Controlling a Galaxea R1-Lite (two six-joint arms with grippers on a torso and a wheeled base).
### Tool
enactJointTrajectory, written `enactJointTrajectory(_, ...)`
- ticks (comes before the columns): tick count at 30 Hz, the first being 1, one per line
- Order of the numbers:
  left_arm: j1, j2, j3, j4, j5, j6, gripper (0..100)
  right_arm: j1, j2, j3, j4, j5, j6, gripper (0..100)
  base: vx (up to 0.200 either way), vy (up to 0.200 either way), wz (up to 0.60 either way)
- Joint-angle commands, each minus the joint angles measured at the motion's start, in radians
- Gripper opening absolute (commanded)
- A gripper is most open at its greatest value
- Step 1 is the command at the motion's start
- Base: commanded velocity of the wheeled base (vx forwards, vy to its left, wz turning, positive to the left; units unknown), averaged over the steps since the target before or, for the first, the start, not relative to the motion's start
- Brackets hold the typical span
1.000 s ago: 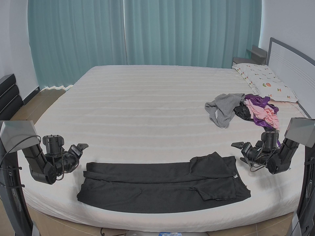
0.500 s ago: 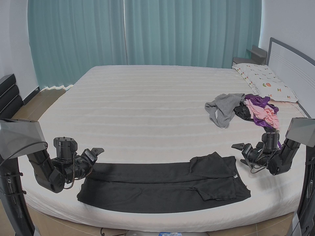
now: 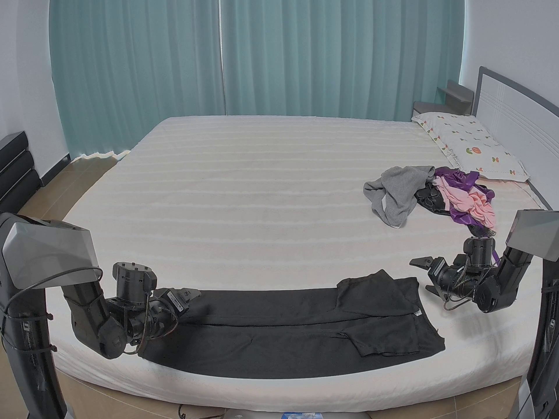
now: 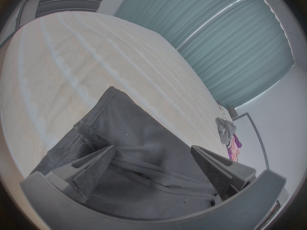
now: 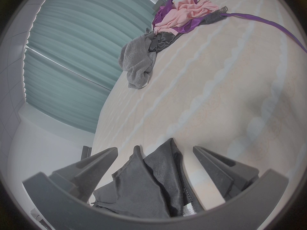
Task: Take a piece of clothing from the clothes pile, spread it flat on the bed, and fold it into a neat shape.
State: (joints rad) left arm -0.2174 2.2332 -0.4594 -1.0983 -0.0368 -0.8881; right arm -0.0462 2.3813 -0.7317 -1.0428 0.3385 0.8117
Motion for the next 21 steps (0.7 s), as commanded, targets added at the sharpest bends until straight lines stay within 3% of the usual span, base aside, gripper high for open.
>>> enactJointTrajectory(1, 0.000, -0.038, 0.036, 0.003, 0.002, 0.026, 100, 0.000, -0.004, 0.005, 0.000, 0.000, 0.000, 100, 0.000, 0.000, 0.00)
enactJointTrajectory(10, 0.018, -0.098, 0.048, 0.115, 0.014, 0.092, 100, 0.002, -0.013, 0.020, 0.000, -0.001, 0.000, 100, 0.000, 0.000, 0.00)
enactJointTrajectory(16, 0.049, -0.092, 0.033, 0.147, 0.015, 0.103, 100, 0.005, -0.129, 0.094, 0.004, 0.004, 0.003, 100, 0.000, 0.000, 0.00)
enactJointTrajectory(21, 0.082, -0.083, 0.022, 0.167, 0.014, 0.127, 100, 0.071, -0.186, 0.173, 0.017, -0.007, 0.004, 100, 0.000, 0.000, 0.00)
